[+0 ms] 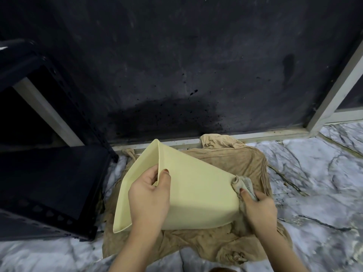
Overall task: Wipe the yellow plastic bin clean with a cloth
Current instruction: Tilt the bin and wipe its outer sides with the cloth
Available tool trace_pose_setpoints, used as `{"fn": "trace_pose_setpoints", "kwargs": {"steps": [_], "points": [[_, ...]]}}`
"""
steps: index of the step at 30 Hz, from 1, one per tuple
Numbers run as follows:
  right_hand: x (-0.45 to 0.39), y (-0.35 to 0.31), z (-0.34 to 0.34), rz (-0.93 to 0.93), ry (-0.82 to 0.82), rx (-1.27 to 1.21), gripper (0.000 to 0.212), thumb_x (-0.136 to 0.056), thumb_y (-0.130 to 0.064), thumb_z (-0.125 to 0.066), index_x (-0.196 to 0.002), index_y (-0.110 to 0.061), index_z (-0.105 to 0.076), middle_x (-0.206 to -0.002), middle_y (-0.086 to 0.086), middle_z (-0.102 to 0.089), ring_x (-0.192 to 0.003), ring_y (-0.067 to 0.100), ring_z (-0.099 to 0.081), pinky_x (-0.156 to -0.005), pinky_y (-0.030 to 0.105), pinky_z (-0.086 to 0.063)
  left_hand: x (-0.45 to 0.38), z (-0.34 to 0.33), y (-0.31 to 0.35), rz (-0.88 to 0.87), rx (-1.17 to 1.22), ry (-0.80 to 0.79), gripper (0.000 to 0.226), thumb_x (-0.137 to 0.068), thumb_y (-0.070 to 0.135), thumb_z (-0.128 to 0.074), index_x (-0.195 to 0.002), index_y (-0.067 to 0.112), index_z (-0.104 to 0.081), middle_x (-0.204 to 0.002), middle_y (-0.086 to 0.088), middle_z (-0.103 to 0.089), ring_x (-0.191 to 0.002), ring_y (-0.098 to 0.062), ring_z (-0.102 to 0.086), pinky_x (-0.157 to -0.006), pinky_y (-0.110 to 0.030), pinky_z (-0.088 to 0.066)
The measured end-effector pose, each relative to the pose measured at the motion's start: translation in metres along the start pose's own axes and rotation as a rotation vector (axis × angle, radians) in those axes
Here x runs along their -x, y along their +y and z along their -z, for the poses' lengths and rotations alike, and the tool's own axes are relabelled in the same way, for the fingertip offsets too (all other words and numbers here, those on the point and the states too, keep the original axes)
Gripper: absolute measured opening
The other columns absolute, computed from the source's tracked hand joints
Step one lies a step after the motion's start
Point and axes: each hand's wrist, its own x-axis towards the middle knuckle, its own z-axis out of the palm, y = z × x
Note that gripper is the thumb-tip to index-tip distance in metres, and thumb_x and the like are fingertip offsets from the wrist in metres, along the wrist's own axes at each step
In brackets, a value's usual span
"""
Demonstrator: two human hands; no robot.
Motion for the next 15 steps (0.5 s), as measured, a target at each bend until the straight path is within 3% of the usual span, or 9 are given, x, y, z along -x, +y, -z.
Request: {"fn": "trace_pose_setpoints", "kwargs": {"steps": [4,7,11,15], "points": [[0.033,0.000,0.000,0.067,0.027,0.015,0.028,-0.084,-0.031,-0.061,-0.097,-0.006,-0.067,-0.089,0.021,-0.068,-0.083,0.034,-0.057,-0.069,0.034,-0.038,-0.003,0.002,-0.004,-0.004,-0.010,0.007,0.032,-0.089,0.011,-0.053,-0.061,0.024,-0.060,-0.034,0.016,-0.046,-0.035,-0.002,-0.039,-0.038,-0.012,-0.029],[0.064,-0.022,-0.009,0.228,-0.005,0.004,0.019,-0.083,-0.028,-0.063,-0.092,-0.012,-0.069,-0.078,0.007,-0.064,-0.073,0.023,-0.052,-0.063,0.029,-0.033,-0.002,0.000,-0.004,-0.003,-0.011,0.006,0.030,-0.089,0.011,-0.053,-0.062,0.023,-0.061,-0.033,0.016,-0.045,-0.034,-0.002,-0.039,-0.038,-0.011,-0.028],[0.092,-0.068,-0.027,0.498,-0.133,-0.065,0.018,-0.083,-0.032,-0.060,-0.096,-0.022,-0.069,-0.086,-0.005,-0.065,-0.081,0.012,-0.059,-0.071,0.028,-0.046,0.000,-0.002,-0.004,-0.013,0.014,-0.014,0.029,-0.088,0.013,-0.054,-0.065,0.027,-0.065,-0.038,0.013,-0.052,-0.036,-0.003,-0.040,-0.037,-0.010,-0.030],[0.087,-0.093,-0.033,0.545,-0.165,-0.025,0.019,-0.084,-0.036,-0.059,-0.096,-0.025,-0.068,-0.088,-0.007,-0.065,-0.084,0.014,-0.059,-0.075,0.033,-0.049,-0.001,0.000,-0.006,-0.023,0.019,-0.030,0.027,-0.087,0.013,-0.054,-0.067,0.026,-0.067,-0.048,0.004,-0.058,-0.043,-0.005,-0.042,-0.040,-0.012,-0.033]]}}
